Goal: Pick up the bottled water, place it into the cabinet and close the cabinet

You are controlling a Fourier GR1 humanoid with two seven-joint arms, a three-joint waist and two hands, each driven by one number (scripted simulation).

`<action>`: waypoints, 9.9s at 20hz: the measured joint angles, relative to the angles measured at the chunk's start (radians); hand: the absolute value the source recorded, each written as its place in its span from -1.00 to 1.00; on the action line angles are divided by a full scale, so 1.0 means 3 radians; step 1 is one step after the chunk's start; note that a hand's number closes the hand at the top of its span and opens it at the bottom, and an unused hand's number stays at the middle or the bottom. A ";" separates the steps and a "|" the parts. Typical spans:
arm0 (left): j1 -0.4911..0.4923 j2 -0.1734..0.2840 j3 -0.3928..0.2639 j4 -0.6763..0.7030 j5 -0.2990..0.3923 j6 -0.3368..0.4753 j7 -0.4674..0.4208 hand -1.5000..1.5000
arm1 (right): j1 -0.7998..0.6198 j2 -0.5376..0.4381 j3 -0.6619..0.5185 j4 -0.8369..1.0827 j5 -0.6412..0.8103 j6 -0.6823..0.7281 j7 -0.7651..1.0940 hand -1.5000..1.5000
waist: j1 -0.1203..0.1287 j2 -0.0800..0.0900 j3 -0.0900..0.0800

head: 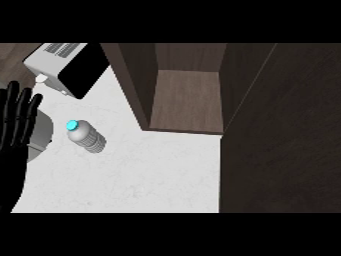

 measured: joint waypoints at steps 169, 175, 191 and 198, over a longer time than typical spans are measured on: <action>-0.3280 -0.0378 -0.0990 0.5642 0.1904 0.2134 -0.1850 1.00 | 0.0891 -0.0655 0.1892 -0.1291 0.0179 -0.0866 0.0485 -1.00 | -0.0390 0.0129 -0.0032; -0.3517 -0.0379 -0.0903 0.6045 0.1887 0.2208 -0.2027 1.00 | 0.0913 -0.0675 0.1860 -0.1287 0.0145 -0.0818 0.0425 -1.00 | -0.0416 0.0142 -0.0033; -0.3781 -0.0349 -0.0696 0.6553 0.1882 0.1982 -0.2242 -1.00 | 0.0898 -0.0665 0.1745 -0.1264 0.0073 -0.0681 0.0350 -1.00 | -0.0456 0.0175 -0.0034; -0.3946 -0.0368 -0.0685 0.6639 0.1813 0.1874 -0.2229 -1.00 | 0.0946 -0.0646 0.1737 -0.1263 0.0053 -0.0645 0.0301 -1.00 | -0.0456 0.0169 -0.0033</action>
